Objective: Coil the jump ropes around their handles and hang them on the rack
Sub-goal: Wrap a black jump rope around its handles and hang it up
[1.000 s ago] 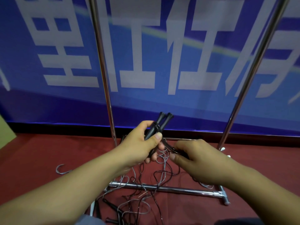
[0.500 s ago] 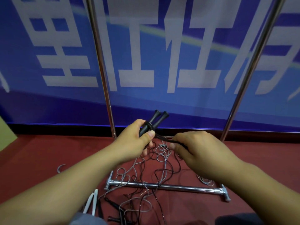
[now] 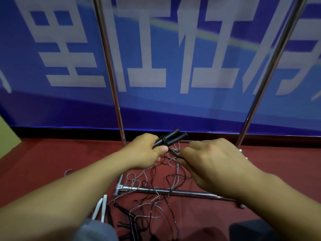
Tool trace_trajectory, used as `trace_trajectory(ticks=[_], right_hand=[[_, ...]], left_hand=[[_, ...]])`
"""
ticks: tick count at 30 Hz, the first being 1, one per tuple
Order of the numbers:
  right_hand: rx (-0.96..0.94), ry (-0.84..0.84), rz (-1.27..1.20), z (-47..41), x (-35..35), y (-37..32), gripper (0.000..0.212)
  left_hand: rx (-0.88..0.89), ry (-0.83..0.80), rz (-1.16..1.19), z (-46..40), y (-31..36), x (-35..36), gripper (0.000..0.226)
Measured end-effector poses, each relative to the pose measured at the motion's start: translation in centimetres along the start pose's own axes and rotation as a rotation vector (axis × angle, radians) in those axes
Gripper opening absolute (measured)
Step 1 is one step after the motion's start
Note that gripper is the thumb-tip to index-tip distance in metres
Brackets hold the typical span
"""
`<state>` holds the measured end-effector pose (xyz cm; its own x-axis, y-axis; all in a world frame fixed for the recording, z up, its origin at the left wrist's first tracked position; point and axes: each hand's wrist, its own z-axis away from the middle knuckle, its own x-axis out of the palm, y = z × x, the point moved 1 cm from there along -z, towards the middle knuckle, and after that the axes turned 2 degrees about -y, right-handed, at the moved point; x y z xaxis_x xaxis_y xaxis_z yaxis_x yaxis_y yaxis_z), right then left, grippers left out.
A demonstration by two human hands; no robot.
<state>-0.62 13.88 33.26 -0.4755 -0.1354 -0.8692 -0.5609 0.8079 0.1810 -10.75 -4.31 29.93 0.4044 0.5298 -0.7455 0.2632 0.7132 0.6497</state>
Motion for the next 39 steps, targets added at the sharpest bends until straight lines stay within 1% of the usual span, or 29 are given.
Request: trace_trajectory(ticks=[2, 4, 8, 10, 12, 15, 18, 25, 28, 33, 37, 39], right_hand=[[0.039, 0.002, -0.03, 0.0, 0.0, 0.0, 0.029], [0.12, 0.006, -0.094, 0.0, 0.2, 0.2, 0.031], [0.258, 0.03, -0.168, -0.3, 0.2, 1.2, 0.037], [0.293, 0.048, -0.164, -0.5, 0.0, 1.6, 0.033], [0.325, 0.049, -0.189, -0.6, -0.1, 2.0, 0.03], [0.396, 0.008, -0.276, -0.6, 0.1, 2.4, 0.026], [0.453, -0.043, -0.365, -0.5, 0.5, 2.9, 0.016], [0.604, -0.155, -0.509, -0.5, 0.6, 3.4, 0.017], [0.634, -0.12, -0.576, -0.6, 0.8, 3.5, 0.02], [0.67, -0.074, -0.783, -1.1, 1.4, 3.4, 0.024], [0.685, -0.052, -0.792, -1.4, 1.7, 3.4, 0.026], [0.69, -0.025, -0.804, -1.5, 1.8, 3.5, 0.026]], left_hand=[[0.021, -0.062, -0.059, 0.2, 0.0, 0.2, 0.017], [0.053, -0.108, -0.12, 0.6, 0.0, 0.4, 0.016], [0.15, -0.175, -0.153, 1.4, 0.7, 0.5, 0.013], [0.192, -0.229, -0.161, 1.9, 1.3, 0.6, 0.01], [0.21, -0.272, -0.162, 2.5, 2.0, 0.9, 0.016], [0.232, -0.304, -0.155, 3.4, 3.0, 1.1, 0.021], [0.245, -0.303, -0.174, 3.7, 3.6, 1.2, 0.025], [0.284, -0.282, -0.174, 3.7, 3.6, 1.8, 0.025], [0.318, -0.25, -0.107, 3.6, 3.5, 1.6, 0.024], [0.344, -0.196, -0.032, 3.4, 3.2, 1.0, 0.027], [0.308, -0.165, 0.065, 3.4, 3.1, 0.6, 0.02], [0.32, -0.151, 0.086, 3.6, 3.2, 0.6, 0.015]])
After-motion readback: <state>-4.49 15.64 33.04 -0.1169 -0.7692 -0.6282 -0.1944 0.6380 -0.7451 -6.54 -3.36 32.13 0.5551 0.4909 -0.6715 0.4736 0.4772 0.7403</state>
